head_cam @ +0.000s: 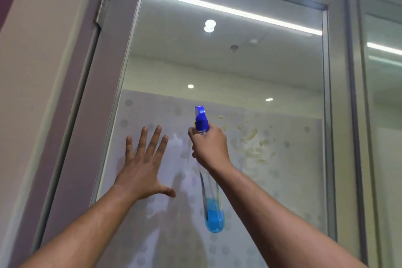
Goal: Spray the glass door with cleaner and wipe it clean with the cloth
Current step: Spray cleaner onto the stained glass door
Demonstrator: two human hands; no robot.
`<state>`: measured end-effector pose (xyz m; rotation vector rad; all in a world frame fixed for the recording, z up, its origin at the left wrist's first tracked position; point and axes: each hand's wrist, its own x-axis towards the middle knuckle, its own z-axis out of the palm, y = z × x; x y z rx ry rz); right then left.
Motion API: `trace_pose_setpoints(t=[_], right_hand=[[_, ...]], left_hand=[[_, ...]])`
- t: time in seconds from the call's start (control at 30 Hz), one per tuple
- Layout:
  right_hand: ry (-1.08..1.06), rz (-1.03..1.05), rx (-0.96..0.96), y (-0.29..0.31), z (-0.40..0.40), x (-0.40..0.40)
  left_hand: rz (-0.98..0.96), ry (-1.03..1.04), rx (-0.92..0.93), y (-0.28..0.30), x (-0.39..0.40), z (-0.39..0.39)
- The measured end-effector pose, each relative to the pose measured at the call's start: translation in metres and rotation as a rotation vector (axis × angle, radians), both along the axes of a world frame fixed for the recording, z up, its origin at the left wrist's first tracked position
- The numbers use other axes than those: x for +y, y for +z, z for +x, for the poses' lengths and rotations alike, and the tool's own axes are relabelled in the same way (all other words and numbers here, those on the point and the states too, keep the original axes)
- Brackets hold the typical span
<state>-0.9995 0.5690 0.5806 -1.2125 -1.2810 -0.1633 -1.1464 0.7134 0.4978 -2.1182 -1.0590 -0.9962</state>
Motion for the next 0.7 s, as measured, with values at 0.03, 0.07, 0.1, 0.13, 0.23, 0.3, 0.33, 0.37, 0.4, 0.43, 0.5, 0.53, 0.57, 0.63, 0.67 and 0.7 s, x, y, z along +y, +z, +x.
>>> trace_pose_setpoints(t=[0.03, 0.07, 0.1, 0.13, 0.23, 0.3, 0.33, 0.37, 0.4, 0.43, 0.5, 0.53, 0.57, 0.63, 0.67, 0.7], right_hand=[[-0.006, 0.002, 0.001, 0.001, 0.002, -0.002], [-0.017, 0.010, 0.004, 0.003, 0.005, -0.004], [-0.029, 0.014, 0.010, 0.004, 0.008, -0.007], [-0.043, 0.022, 0.018, 0.005, 0.013, -0.011], [-0.086, 0.046, 0.059, 0.011, 0.034, -0.023], [-0.120, 0.070, 0.105, 0.014, 0.056, -0.032], [-0.141, 0.085, 0.132, 0.014, 0.068, -0.037], [-0.167, 0.097, 0.161, 0.013, 0.081, -0.041], [-0.195, 0.112, 0.190, 0.012, 0.093, -0.046], [-0.219, 0.125, 0.216, 0.009, 0.106, -0.049], [-0.260, 0.145, 0.257, 0.003, 0.125, -0.054], [-0.274, 0.150, 0.272, 0.000, 0.132, -0.055], [-0.283, 0.148, 0.281, -0.003, 0.137, -0.055], [-0.296, 0.138, 0.290, -0.009, 0.140, -0.055], [-0.292, 0.137, 0.290, -0.012, 0.138, -0.054], [-0.284, 0.134, 0.284, -0.014, 0.134, -0.053]], left_hand=[[0.005, 0.007, 0.005, -0.002, 0.002, 0.000], [0.012, 0.011, 0.011, -0.002, 0.004, 0.000], [0.019, 0.014, 0.017, -0.003, 0.005, 0.000], [0.028, 0.017, 0.022, -0.002, 0.005, 0.000], [0.047, 0.028, 0.030, -0.002, 0.006, 0.001], [0.059, 0.030, 0.031, -0.002, 0.005, 0.001], [0.060, 0.034, 0.033, -0.002, 0.006, 0.001], [0.059, 0.036, 0.034, -0.001, 0.006, 0.002], [0.059, 0.038, 0.034, -0.001, 0.006, 0.002], [0.056, 0.037, 0.035, -0.001, 0.005, 0.002], [0.048, 0.031, 0.036, -0.001, 0.004, 0.002], [0.042, 0.027, 0.036, -0.001, 0.004, 0.002], [0.037, 0.026, 0.037, 0.000, 0.003, 0.002], [0.027, 0.027, 0.041, 0.000, 0.002, 0.001], [0.026, 0.028, 0.043, 0.000, 0.002, 0.001], [0.023, 0.030, 0.046, 0.000, 0.002, 0.001]])
